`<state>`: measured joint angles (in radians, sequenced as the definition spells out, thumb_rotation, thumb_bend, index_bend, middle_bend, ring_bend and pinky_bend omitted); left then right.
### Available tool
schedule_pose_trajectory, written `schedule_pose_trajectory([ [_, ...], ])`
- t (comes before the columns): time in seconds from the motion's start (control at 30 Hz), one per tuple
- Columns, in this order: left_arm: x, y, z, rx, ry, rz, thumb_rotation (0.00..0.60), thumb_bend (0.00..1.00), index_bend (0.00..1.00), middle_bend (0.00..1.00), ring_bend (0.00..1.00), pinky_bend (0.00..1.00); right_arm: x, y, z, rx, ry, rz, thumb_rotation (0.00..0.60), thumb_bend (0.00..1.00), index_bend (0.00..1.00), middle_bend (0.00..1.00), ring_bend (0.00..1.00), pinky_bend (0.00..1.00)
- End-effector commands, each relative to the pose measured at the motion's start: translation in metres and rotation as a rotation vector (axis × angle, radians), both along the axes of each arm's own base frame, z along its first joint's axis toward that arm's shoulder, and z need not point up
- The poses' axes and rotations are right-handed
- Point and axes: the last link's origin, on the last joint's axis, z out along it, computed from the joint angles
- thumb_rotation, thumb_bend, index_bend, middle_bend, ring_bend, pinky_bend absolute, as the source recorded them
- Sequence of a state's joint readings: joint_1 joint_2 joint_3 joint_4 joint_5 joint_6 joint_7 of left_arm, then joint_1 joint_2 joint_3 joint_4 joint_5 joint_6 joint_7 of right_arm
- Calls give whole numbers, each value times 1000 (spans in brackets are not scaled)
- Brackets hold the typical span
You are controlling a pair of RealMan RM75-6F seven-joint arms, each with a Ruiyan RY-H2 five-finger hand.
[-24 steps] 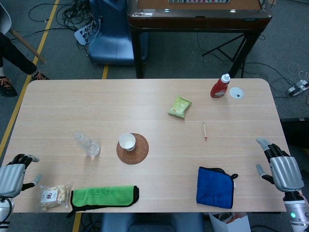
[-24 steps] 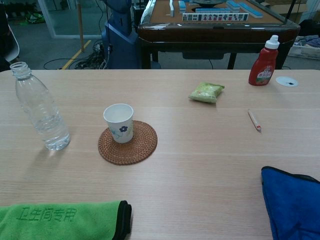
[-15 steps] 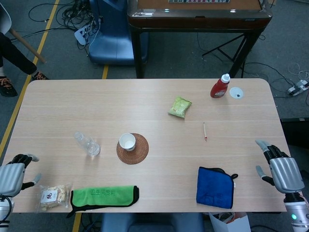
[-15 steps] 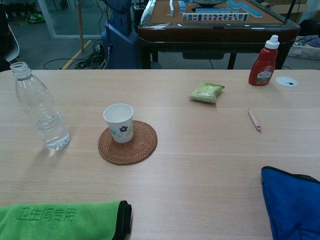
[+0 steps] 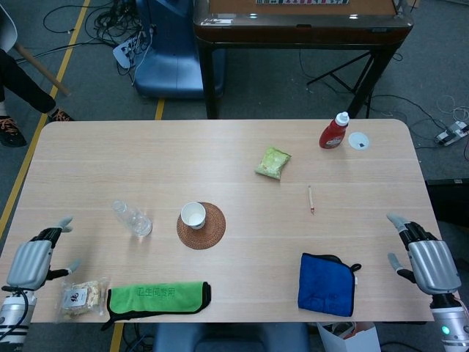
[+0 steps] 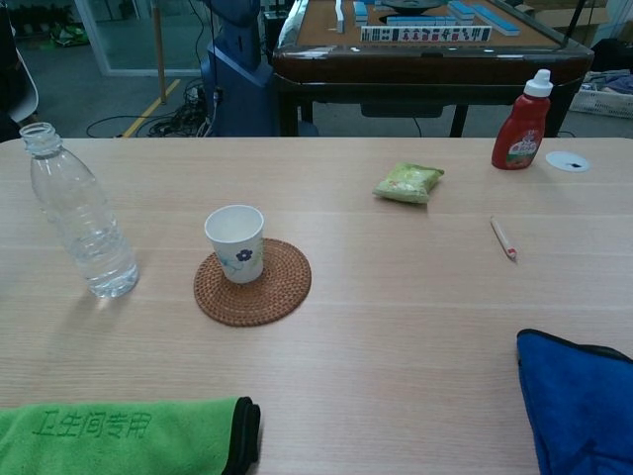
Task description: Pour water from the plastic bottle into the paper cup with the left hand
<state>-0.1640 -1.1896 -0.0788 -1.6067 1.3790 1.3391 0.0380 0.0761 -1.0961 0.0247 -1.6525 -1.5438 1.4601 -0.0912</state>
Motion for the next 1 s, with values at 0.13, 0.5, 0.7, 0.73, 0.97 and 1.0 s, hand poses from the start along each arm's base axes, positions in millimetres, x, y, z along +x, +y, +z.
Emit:
schedule_pose_trajectory([
  [0.13, -1, 25, -10, -23, -119, 55, 600, 106, 9, 108, 139, 369, 0, 1, 3, -9, -7, 0, 600, 348, 118, 202, 209, 467],
  [0.5, 4, 58, -31, -95, -263, 105, 600, 21, 0, 0, 16, 152, 0, 4, 8, -24, -15, 2, 600, 349, 118, 202, 209, 466],
  [0.7, 5, 70, -42, -116, -302, 122, 600, 20, 0, 0, 8, 149, -1, 4, 9, -28, -17, 1, 600, 349, 118, 202, 209, 467],
  [0.73, 6, 73, -45, -121, -315, 126, 600, 20, 0, 0, 6, 148, -1, 4, 9, -29, -18, 1, 600, 349, 118, 202, 209, 467],
  [0.97, 12, 84, -58, -155, -370, 133, 600, 20, 0, 0, 4, 133, -1, 4, 10, -31, -20, 0, 600, 348, 118, 202, 209, 467],
  [1.0, 13, 85, -59, -159, -379, 134, 600, 20, 0, 0, 5, 133, -1, 4, 11, -31, -20, 0, 600, 348, 118, 202, 209, 467],
])
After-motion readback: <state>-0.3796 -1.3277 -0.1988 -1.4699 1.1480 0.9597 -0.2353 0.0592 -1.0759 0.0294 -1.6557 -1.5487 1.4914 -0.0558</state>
